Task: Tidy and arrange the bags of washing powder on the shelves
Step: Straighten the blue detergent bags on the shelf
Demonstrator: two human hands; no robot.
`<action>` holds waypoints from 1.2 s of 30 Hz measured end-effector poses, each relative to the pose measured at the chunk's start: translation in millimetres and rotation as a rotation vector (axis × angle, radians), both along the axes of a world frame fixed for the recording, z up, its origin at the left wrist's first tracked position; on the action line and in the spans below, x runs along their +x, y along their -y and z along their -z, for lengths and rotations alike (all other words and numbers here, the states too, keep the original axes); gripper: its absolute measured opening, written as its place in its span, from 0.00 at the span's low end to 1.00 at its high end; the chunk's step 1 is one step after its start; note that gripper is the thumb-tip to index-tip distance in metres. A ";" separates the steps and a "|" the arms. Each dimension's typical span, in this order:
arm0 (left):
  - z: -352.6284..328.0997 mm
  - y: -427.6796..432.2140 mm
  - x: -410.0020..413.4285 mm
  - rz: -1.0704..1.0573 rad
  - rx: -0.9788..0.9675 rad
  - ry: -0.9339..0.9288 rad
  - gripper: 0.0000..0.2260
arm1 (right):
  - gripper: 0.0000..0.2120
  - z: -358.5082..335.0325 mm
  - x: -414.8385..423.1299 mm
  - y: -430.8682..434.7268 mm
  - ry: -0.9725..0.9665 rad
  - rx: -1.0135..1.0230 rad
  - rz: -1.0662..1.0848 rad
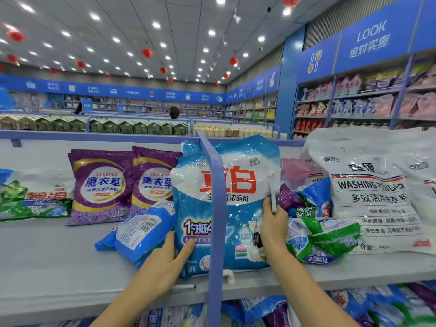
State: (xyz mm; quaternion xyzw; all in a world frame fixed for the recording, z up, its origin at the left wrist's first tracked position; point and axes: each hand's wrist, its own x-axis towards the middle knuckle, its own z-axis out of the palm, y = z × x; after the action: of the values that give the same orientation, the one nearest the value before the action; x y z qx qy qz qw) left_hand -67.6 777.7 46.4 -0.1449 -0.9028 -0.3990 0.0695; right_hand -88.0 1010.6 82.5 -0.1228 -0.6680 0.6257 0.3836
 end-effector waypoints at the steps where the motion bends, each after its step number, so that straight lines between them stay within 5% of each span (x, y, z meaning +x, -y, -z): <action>1: 2.7 -0.3 3.0 -0.014 0.005 -0.026 0.10 | 0.12 2.3 0.5 0.9 -0.016 -0.006 0.010; 4: 2.6 -1.2 7.6 -0.044 0.002 -0.098 0.12 | 0.15 3.0 -0.8 2.1 -0.041 -0.005 0.009; 8: -4.9 -4.6 8.7 -0.085 -0.032 -0.208 0.29 | 0.15 8.5 -2.2 -3.8 0.025 0.022 -0.048; 11: -18.9 -11.2 0.2 -0.094 0.153 -0.255 0.38 | 0.19 10.2 -1.1 -10.5 0.135 0.062 -0.147; 16: -58.4 -32.1 -38.5 -0.002 0.670 -0.221 0.34 | 0.16 7.5 0.4 4.5 0.111 -0.002 -0.133; 23: -62.9 -19.8 -73.7 -0.025 0.791 -0.285 0.13 | 0.13 -19.3 -5.0 -15.3 0.145 0.124 -0.302; 28: -97.4 -11.9 -99.8 0.047 1.087 0.064 0.06 | 0.15 -66.9 -27.7 -49.0 0.086 0.065 -0.310; 32: -102.4 -16.6 -117.0 0.005 0.918 -0.052 0.17 | 0.03 -75.0 -50.6 -37.8 0.085 0.156 -0.316; 36: -97.8 -23.7 -131.8 -0.007 0.761 -0.245 0.17 | 0.08 -66.1 -69.1 -41.1 0.066 0.207 -0.169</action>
State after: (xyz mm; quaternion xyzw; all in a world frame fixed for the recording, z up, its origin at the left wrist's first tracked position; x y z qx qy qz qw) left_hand -199.4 801.3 144.2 -0.1522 -0.6759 -0.6846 0.2266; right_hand -157.1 1051.8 148.6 -0.0463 -0.7493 0.5790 0.3179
